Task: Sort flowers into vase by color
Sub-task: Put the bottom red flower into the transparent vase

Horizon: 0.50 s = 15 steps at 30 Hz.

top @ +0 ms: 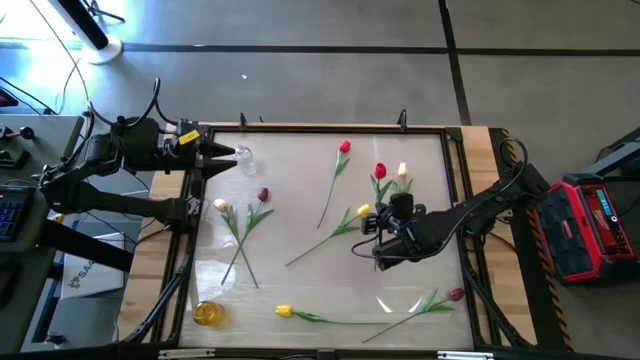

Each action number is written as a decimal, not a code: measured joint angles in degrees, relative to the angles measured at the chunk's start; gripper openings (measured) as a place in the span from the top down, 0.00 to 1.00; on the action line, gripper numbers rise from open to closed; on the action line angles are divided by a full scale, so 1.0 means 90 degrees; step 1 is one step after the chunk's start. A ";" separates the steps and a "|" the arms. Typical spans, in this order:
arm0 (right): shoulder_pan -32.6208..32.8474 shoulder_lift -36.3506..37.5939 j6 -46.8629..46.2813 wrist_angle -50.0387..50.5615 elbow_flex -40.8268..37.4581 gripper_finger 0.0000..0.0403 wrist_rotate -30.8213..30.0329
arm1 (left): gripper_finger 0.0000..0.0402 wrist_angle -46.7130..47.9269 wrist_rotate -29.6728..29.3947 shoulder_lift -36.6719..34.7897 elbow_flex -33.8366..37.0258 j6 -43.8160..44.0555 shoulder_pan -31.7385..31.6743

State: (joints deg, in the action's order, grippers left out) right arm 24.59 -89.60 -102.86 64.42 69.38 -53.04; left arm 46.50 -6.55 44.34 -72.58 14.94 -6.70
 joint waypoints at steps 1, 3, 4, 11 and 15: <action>-0.0021 0.0000 0.0132 -0.0057 0.0000 1.00 0.0002 | 0.61 0.0000 0.0000 0.0000 0.0000 0.0000 0.0000; -0.0028 0.0002 0.0309 -0.0188 0.0000 1.00 -0.0015 | 0.61 0.0000 0.0000 0.0000 0.0000 0.0002 0.0000; -0.0028 0.0011 0.0392 -0.0228 0.0000 1.00 -0.0050 | 0.61 0.0000 0.0000 0.0000 0.0000 0.0011 0.0000; 0.0030 0.0541 0.1816 -0.1406 0.0000 1.00 -0.0870 | 0.61 -0.0002 0.0000 0.0016 0.0000 0.0154 0.0000; -0.0099 0.0978 0.3829 -0.2439 0.0000 1.00 -0.0922 | 0.61 -0.0002 0.0000 0.0041 0.0000 0.0155 0.0000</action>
State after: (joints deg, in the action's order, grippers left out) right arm 23.70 -80.80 -68.40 42.47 69.38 -61.34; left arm 46.48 -6.55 44.71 -72.58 16.34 -6.70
